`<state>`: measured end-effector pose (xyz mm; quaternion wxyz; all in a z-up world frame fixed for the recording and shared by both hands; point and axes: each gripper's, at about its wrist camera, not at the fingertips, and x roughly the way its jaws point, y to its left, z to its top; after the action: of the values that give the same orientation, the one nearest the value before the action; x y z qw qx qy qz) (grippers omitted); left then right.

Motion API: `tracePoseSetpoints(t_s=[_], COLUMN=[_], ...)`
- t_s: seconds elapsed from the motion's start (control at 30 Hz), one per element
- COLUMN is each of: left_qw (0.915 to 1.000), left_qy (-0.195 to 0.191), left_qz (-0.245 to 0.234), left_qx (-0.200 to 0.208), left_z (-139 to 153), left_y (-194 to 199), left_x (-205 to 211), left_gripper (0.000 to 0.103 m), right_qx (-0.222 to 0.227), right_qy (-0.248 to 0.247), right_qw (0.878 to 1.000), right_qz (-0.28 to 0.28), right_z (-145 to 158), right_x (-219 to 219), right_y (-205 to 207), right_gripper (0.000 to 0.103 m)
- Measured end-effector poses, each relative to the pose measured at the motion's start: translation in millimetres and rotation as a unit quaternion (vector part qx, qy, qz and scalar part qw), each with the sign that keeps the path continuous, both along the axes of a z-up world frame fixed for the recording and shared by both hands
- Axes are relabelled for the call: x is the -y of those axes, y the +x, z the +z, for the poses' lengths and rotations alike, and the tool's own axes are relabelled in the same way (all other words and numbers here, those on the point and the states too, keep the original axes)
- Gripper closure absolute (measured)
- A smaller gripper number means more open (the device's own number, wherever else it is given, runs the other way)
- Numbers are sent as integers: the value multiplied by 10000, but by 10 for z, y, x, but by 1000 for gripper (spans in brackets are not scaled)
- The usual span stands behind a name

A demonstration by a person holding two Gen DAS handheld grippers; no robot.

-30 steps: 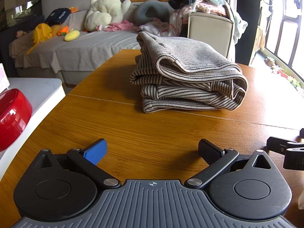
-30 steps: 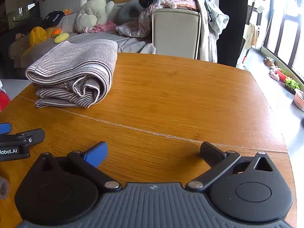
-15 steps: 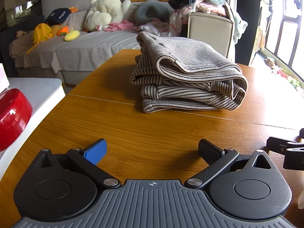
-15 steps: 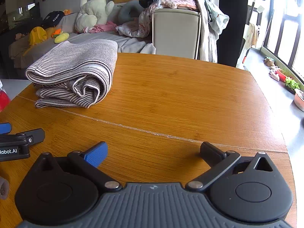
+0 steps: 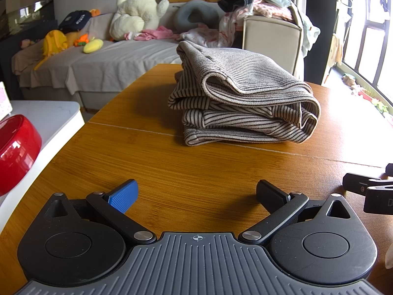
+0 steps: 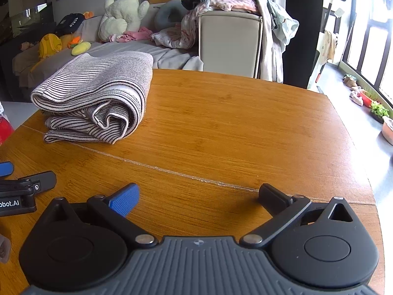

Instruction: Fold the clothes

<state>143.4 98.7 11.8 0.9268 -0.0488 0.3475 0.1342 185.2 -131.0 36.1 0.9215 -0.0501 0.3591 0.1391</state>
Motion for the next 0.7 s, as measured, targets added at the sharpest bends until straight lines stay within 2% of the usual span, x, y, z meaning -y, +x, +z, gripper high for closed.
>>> tracePoseSetpoints(t_s=[0.2, 0.7], left_qw=[10000, 10000], left_qy=[0, 0], left_qz=[-1, 0], left_qx=[0, 0], left_z=[0, 1], left_y=[0, -3], left_x=[-1, 1], left_gripper=[0, 0], right_qx=[-5, -1], right_qy=[-2, 3], right_qw=[9997, 9997], right_qz=[258, 258], right_z=[2, -2], right_x=[-28, -35], right_y=[-7, -14], right_gripper=[0, 0])
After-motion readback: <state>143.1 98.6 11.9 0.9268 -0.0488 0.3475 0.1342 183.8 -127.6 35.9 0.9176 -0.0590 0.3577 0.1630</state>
